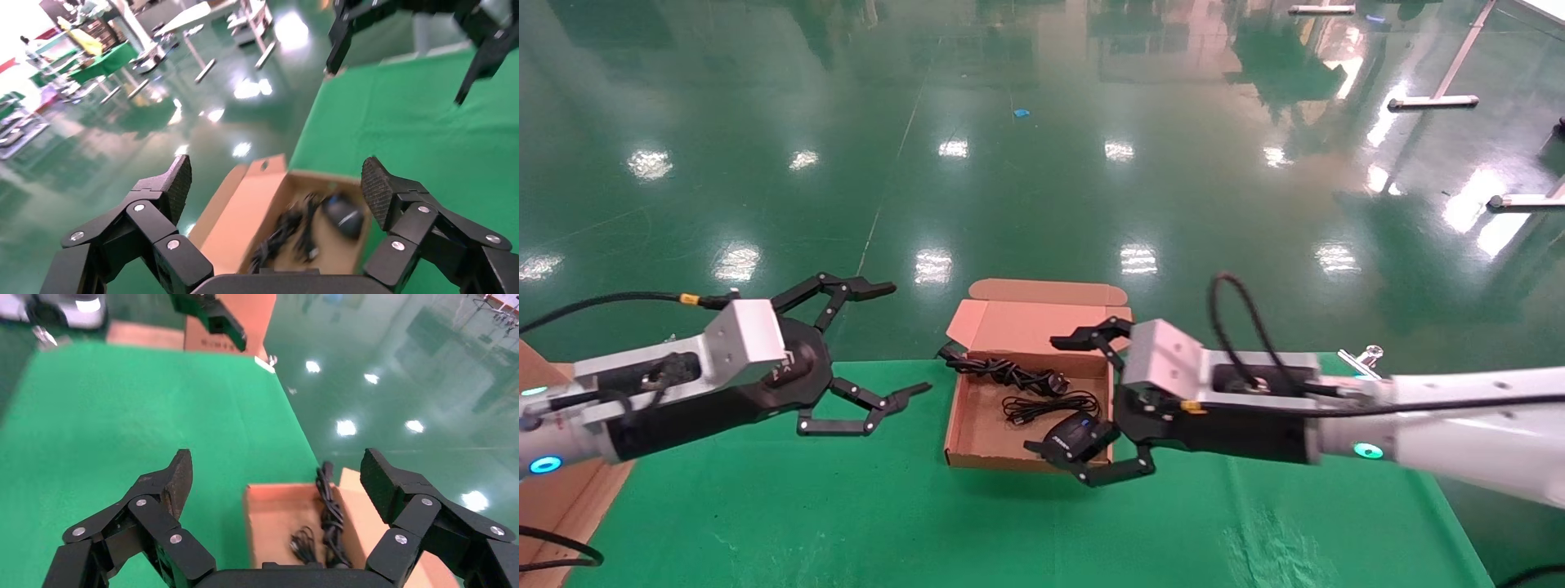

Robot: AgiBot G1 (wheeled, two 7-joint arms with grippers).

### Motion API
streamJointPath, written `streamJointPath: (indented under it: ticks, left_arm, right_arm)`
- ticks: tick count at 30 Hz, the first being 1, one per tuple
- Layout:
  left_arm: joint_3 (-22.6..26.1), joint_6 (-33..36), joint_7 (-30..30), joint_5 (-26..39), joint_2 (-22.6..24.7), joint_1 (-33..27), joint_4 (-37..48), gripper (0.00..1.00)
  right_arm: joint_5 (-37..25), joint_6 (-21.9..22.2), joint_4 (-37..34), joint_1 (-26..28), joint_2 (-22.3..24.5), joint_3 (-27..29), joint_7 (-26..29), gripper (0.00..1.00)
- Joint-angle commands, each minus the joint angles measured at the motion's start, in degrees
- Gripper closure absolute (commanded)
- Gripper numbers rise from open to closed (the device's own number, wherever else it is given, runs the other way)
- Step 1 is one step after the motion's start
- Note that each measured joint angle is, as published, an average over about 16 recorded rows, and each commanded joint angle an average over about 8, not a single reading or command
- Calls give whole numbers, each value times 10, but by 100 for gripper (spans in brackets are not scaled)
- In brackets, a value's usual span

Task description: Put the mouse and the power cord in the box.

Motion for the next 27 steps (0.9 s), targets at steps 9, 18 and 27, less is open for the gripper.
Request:
streamJointPath:
  ticks: [9, 18, 27]
  left_arm:
    - [-66, 59, -138, -8, -28, 45, -92, 0]
    - [-125, 112, -261, -16, -53, 85, -174, 0]
    - [-182, 164, -381, -23, -78, 124, -254, 0]
  right_arm:
    - [68, -60, 79, -63, 72, 73, 78, 0]
    - [129, -114, 151, -119, 138, 138, 148, 0]
    - [187, -165, 217, -172, 199, 200, 213, 0]
